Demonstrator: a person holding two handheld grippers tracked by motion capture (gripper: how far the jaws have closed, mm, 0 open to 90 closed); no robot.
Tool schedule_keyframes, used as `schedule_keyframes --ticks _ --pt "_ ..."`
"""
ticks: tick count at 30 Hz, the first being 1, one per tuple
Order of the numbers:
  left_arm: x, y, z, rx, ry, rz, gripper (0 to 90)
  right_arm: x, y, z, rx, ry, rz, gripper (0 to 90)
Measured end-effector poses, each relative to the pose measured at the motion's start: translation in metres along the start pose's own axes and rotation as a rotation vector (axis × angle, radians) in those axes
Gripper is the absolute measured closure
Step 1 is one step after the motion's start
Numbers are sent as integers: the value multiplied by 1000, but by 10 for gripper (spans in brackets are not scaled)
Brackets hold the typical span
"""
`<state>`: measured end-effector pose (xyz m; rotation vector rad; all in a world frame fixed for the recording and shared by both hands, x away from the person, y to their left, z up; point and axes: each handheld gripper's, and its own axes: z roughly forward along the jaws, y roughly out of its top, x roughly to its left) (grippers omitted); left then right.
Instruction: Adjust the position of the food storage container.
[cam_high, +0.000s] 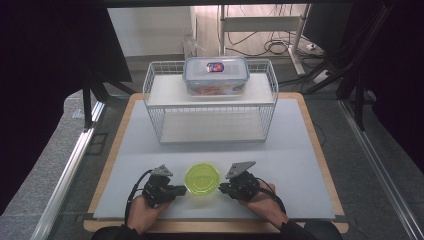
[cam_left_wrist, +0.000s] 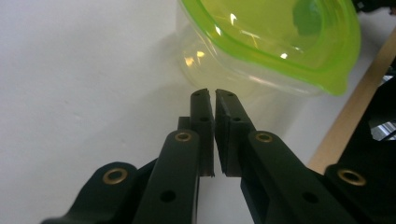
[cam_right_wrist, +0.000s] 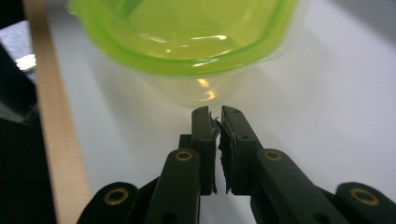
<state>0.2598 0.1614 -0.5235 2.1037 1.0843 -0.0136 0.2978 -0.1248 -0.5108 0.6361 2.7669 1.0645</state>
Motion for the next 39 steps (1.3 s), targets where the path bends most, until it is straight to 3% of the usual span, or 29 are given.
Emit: schedule_keyframes --ticks 3,7,15,21,25,28,31,37,39 --pt "-5 1 5 8 -8 4 865 -7 1 -2 -18 -20 11 831" --pt "-7 11 10 0 17 12 863 -12 3 -2 -44 -31 20 813" --pt "2 26 24 -11 44 -3 866 -14 2 -4 -49 -39 24 800" --pt "2 38 37 2 36 26 866 -17 3 -6 -52 -60 24 794" --pt "1 37 36 0 65 39 836 -21 0 -10 -46 -69 29 783" --pt "2 34 27 -23 108 58 768 -22 -1 -14 -49 -68 23 735" --pt "1 29 16 -51 146 85 638 -24 -4 -21 -51 -63 14 662" --pt "-3 17 -3 -94 207 174 378 -31 -10 -32 -89 -75 27 433" --pt "-3 14 -4 -88 201 197 289 -33 -11 -34 -98 -82 31 359"
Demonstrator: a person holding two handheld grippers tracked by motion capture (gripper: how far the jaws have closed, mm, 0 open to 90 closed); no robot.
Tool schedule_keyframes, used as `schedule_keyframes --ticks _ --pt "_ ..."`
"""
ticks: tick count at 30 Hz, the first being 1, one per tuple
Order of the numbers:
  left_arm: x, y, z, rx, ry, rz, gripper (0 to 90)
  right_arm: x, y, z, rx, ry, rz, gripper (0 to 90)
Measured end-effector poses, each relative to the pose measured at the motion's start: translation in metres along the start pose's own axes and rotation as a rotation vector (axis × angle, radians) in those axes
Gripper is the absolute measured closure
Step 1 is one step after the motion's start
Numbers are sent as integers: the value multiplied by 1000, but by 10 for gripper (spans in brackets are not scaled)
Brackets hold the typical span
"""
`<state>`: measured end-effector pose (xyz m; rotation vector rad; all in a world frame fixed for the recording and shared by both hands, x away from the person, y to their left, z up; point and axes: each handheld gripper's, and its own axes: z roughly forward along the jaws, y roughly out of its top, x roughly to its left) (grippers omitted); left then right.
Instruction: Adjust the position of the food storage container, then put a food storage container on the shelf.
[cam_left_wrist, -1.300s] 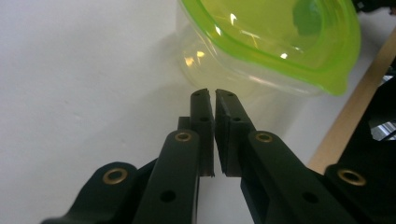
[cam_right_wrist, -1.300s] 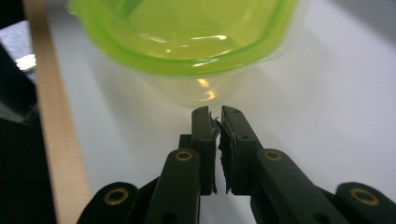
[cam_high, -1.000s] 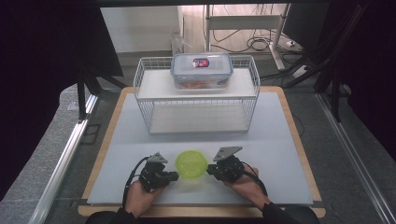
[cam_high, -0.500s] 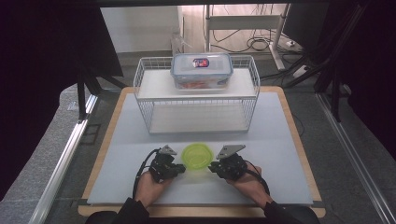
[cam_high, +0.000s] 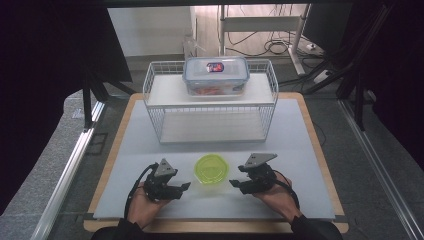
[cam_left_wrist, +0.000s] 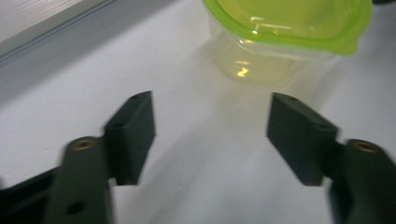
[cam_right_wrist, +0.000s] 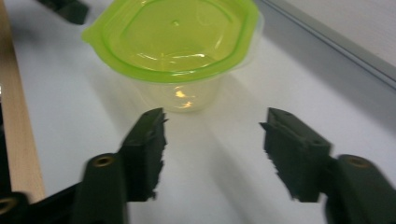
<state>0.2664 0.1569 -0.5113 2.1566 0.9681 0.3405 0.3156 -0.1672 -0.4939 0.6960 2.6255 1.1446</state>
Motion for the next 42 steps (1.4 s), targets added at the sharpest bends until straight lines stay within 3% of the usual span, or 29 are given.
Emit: schedule_keyframes --ticks 4,7,11,15,18,22,31,37,42 --pt "0 -10 0 27 9 19 162 -3 -2 -1 -3 -17 -8 221" --pt "-3 -13 -4 16 45 39 75 -5 -4 0 -6 -25 22 153" --pt "-3 -16 -9 -22 45 42 41 -11 -6 4 21 -13 90 28" --pt "-2 -21 -7 -15 39 41 39 -9 -2 4 34 -11 117 13" --pt "-1 -22 -9 -19 48 40 38 -9 2 -1 21 -21 120 87" --pt "0 -26 -12 -30 56 18 38 -17 6 -7 -9 -9 159 182" --pt "3 -32 -15 -34 58 -1 49 -32 21 -5 -61 14 226 346" --pt "2 -32 -15 -34 53 10 54 -37 39 7 -52 72 253 496" --pt "1 -32 -14 -37 48 14 56 -36 47 25 -18 93 263 596"
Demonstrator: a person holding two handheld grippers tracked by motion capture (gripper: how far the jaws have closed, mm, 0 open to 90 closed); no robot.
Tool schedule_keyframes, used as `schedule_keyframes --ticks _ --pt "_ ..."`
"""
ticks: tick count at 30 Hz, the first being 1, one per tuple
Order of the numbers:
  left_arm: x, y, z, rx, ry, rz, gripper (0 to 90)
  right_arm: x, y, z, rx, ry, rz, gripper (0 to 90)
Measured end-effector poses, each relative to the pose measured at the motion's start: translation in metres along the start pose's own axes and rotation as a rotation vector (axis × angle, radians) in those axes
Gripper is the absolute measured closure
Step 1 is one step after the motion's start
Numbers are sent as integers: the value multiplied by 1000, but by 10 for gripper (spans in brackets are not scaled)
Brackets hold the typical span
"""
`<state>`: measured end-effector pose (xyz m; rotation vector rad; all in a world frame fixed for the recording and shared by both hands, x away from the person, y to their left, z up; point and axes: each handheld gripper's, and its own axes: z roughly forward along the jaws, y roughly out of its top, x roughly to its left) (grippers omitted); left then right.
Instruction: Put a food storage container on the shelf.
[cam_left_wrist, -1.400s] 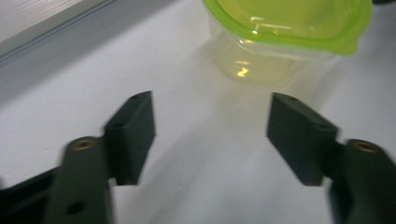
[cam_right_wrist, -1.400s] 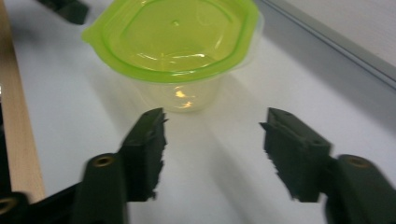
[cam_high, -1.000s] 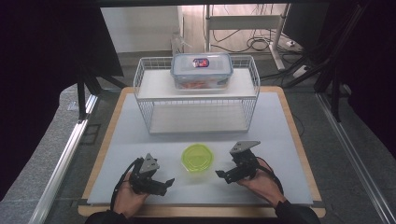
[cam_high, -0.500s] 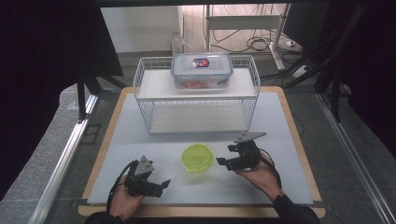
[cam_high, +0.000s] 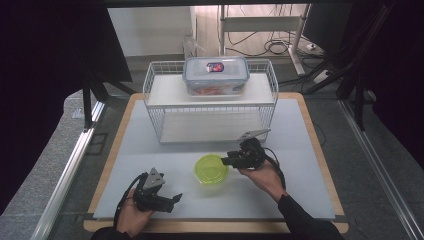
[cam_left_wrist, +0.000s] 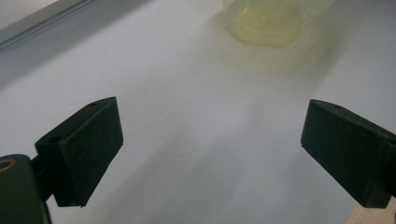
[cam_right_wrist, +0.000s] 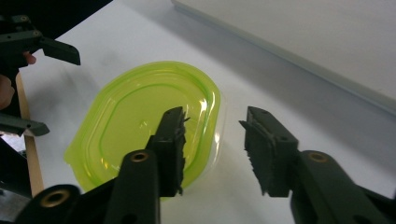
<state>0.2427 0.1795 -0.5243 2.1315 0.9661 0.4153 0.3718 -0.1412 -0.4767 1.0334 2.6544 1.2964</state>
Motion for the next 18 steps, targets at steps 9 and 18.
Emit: schedule_keyframes --ticks 9,18 --pt "-2 0 1 11 -7 16 60 -10 1 17 34 55 79 705" --pt "-3 0 2 20 -8 27 62 -14 6 19 70 126 124 797"
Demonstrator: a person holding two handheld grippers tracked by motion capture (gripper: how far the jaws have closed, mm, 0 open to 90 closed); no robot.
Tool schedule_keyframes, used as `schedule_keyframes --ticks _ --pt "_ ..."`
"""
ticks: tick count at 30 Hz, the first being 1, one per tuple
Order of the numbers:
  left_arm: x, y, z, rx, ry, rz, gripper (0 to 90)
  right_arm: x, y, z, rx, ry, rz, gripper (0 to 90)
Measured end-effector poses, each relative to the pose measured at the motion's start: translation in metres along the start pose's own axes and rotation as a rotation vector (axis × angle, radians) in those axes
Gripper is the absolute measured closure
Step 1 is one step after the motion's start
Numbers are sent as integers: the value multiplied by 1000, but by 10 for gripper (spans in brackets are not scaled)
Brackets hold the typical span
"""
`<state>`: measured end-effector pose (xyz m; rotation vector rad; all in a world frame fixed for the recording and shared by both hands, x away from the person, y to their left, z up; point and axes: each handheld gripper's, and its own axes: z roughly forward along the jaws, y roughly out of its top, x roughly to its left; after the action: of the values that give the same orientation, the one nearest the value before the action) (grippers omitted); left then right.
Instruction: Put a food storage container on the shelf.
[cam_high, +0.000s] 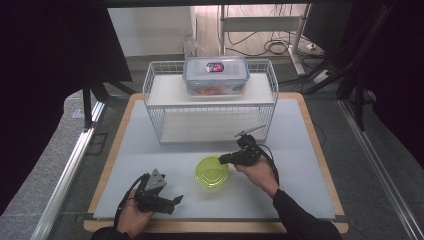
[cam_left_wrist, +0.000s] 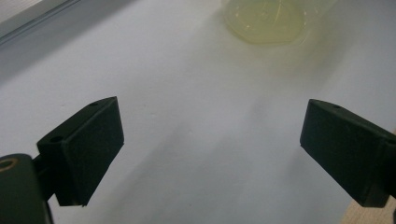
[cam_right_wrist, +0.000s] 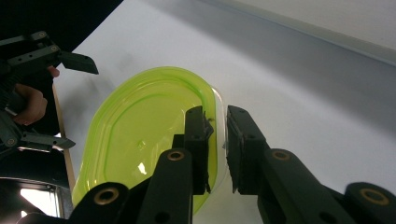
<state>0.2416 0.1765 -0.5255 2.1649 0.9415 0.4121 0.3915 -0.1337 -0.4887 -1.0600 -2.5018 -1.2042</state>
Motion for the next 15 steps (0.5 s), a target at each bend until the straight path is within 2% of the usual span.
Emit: schedule_keyframes --ticks 6,9,13,15 --pt "0 0 1 2 -1 1 63 -1 1 -3 -4 70 43 807" --pt "0 0 0 2 1 3 63 0 1 -6 -16 129 75 817" --pt "-1 0 1 2 0 2 63 1 2 -9 -32 163 86 827" --pt "-1 0 1 8 0 4 63 1 3 -9 -29 156 77 821"
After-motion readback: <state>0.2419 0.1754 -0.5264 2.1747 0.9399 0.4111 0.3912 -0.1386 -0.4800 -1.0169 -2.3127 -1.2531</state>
